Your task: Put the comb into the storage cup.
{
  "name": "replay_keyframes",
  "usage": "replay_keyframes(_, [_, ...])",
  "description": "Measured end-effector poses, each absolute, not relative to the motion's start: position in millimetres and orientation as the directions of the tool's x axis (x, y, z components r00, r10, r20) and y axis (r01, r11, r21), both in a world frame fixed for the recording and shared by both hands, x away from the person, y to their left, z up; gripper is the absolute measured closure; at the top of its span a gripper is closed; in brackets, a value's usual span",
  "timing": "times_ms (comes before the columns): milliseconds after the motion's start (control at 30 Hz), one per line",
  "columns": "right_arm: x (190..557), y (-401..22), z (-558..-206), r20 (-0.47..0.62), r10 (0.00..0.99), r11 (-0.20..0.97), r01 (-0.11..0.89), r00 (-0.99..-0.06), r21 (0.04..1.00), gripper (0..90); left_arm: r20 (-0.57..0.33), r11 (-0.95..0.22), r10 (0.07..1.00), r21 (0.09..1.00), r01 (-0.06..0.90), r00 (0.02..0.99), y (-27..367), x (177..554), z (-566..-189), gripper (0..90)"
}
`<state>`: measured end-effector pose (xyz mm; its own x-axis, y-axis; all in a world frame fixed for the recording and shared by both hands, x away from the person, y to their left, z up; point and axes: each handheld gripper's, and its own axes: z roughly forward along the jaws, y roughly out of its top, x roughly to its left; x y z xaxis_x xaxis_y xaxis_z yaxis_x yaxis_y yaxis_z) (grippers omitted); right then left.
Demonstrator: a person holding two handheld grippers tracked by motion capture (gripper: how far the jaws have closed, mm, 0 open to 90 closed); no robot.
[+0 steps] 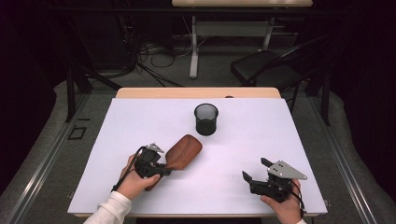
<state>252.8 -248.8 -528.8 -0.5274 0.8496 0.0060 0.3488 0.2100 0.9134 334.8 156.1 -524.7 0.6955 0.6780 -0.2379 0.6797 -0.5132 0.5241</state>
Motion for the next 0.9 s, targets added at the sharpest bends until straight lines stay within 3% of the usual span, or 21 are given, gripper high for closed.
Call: replay_keyframes(900, [252.8, -249.1, -528.8, 0.006, 0.85, 0.21, 0.349, -0.527, 0.913, 14.8, -0.292, -0.403, 0.661, 0.64, 0.655, 0.692, 159.7, 335.7, -497.8, 73.1])
